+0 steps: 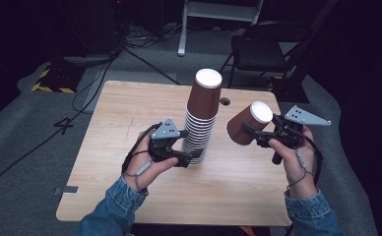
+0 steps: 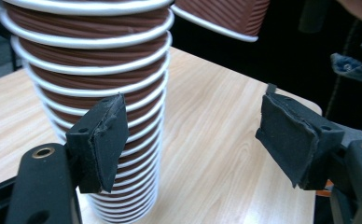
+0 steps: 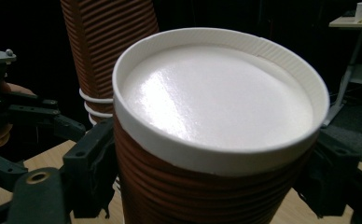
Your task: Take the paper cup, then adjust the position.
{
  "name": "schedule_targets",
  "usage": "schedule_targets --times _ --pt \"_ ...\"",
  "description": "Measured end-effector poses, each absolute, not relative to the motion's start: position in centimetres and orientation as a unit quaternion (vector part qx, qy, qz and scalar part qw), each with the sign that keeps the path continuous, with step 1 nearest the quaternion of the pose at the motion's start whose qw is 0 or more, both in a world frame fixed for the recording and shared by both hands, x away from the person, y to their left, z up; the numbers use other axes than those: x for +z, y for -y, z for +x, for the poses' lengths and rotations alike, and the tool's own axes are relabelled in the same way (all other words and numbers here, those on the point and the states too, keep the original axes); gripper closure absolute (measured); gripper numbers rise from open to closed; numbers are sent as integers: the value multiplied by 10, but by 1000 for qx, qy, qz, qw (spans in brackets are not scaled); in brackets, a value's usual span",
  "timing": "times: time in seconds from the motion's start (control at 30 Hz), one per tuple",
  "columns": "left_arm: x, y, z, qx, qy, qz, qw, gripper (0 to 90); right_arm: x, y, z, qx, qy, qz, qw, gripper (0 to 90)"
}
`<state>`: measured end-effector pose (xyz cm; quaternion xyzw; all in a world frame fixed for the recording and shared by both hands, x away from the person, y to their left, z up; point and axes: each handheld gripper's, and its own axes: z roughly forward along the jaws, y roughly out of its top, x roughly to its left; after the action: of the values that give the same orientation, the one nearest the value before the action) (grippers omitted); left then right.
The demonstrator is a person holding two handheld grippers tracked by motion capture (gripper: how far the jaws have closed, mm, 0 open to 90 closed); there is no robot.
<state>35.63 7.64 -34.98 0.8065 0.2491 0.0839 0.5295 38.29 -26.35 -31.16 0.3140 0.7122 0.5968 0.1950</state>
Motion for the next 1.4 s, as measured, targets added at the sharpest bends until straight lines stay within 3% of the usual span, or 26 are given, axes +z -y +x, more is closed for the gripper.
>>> schedule_targets --times 0.53,0.83,0.97,1.13,1.4 --pt "-382 -29 356 15 -223 822 523 225 -341 262 366 611 -707 310 175 192" --pt "-398 -12 358 7 -236 813 532 222 -345 251 362 615 -712 295 164 191" --pt "-404 -8 359 20 -238 812 532 263 -349 247 360 614 -716 292 158 191" --pt "-402 -8 358 13 -230 805 547 413 -352 244 357 612 -720 290 152 190" --pt "-401 -9 358 5 -221 804 553 437 -358 243 357 619 -719 286 137 189"
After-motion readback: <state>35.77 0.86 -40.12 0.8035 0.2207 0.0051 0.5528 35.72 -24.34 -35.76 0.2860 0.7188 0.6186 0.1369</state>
